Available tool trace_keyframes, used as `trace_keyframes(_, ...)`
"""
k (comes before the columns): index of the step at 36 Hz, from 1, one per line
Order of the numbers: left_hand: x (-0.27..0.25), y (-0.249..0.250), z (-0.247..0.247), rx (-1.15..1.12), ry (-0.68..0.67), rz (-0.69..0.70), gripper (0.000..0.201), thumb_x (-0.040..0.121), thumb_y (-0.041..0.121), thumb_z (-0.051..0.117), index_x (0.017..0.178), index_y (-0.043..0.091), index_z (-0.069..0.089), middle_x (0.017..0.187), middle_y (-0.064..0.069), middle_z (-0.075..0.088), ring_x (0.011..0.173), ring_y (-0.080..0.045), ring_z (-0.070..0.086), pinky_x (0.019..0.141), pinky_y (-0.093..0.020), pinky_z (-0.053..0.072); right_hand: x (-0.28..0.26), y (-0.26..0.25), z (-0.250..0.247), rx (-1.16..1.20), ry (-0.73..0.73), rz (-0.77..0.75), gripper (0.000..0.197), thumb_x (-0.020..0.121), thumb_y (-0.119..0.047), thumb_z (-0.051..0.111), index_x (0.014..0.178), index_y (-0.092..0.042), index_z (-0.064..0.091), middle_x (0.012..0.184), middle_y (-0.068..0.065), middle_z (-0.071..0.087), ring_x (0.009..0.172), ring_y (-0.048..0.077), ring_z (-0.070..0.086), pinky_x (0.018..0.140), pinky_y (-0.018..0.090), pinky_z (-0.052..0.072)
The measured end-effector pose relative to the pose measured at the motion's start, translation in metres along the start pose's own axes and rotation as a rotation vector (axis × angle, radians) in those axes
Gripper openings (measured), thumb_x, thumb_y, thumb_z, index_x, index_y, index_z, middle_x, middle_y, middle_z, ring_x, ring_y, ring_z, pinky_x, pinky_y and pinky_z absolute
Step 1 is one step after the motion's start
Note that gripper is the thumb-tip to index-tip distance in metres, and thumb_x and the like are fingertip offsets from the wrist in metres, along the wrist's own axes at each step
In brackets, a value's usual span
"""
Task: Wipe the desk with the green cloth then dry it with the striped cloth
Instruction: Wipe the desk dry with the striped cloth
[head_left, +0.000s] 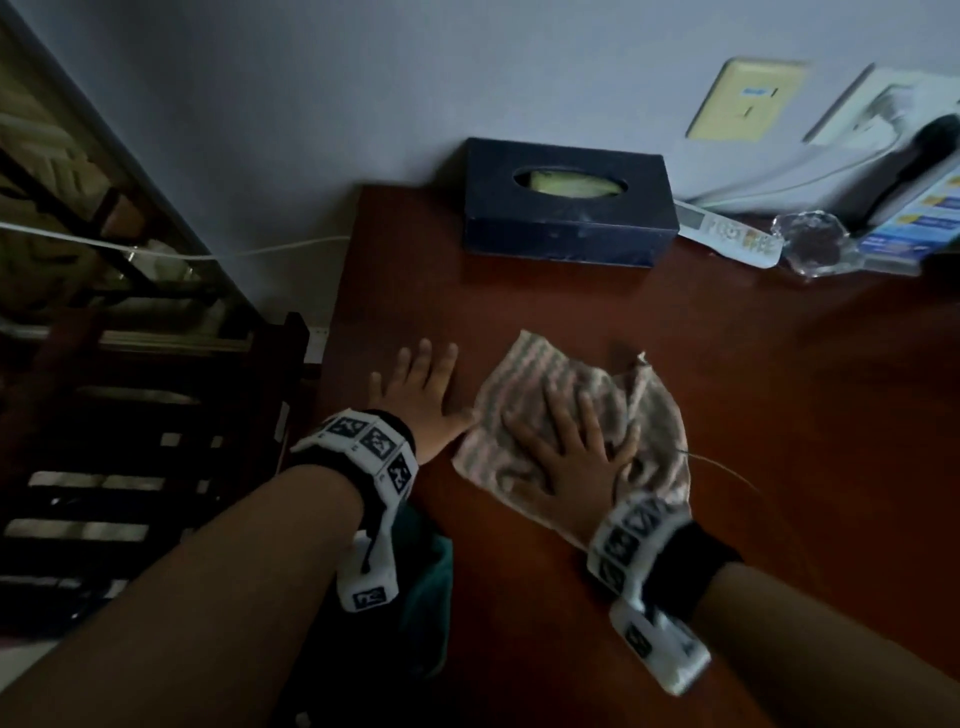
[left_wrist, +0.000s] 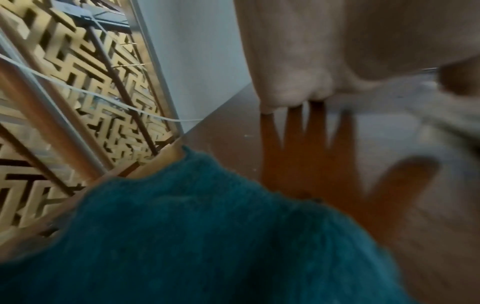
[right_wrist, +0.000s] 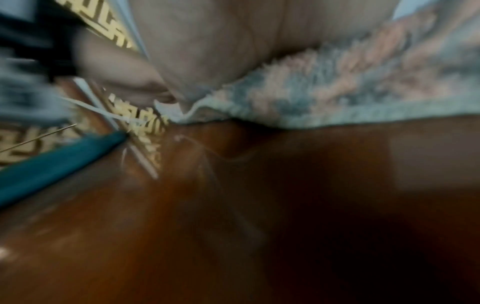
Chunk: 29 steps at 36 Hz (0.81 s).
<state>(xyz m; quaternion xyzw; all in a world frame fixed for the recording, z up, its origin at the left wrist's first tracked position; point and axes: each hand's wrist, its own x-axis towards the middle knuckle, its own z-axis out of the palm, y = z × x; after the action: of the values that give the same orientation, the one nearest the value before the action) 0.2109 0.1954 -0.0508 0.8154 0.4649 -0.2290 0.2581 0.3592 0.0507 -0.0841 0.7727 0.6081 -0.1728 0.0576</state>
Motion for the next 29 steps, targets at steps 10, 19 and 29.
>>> trace_keyframes(10,-0.001,0.004,0.005,0.194,-0.061,-0.032,0.09,0.087,0.07,0.032,0.144,0.032,-0.026,0.149,-0.004,-0.038,0.14,-0.029,-0.028,0.115,-0.052,-0.008,-0.076,0.008,0.025,-0.011,-0.079,0.007,0.067,0.079,-0.083,0.014,0.141,-0.057,0.013,0.158,-0.002,0.015,0.14,0.034,0.014,0.084,0.079,0.028)
trace_keyframes(19,0.003,0.007,0.01,0.197,-0.034,-0.07,0.087,0.084,0.076,0.024,0.143,0.036,-0.026,0.149,-0.001,-0.039,0.14,-0.028,-0.028,0.113,-0.053,-0.01,0.059,0.018,-0.034,0.056,-0.194,0.103,0.071,0.077,-0.081,0.027,0.132,-0.065,-0.015,0.15,-0.014,-0.034,0.138,0.026,-0.032,0.103,0.071,-0.012)
trace_keyframes(29,0.005,0.005,0.009,0.214,-0.022,-0.065,0.083,0.085,0.074,0.024,0.144,0.037,-0.022,0.153,-0.003,-0.031,0.14,-0.028,-0.028,0.113,-0.054,-0.011,0.134,-0.013,-0.051,0.022,-0.107,0.003,0.063,0.081,-0.077,0.023,0.134,-0.064,-0.009,0.152,-0.009,-0.032,0.138,0.031,-0.03,0.102,0.073,-0.01)
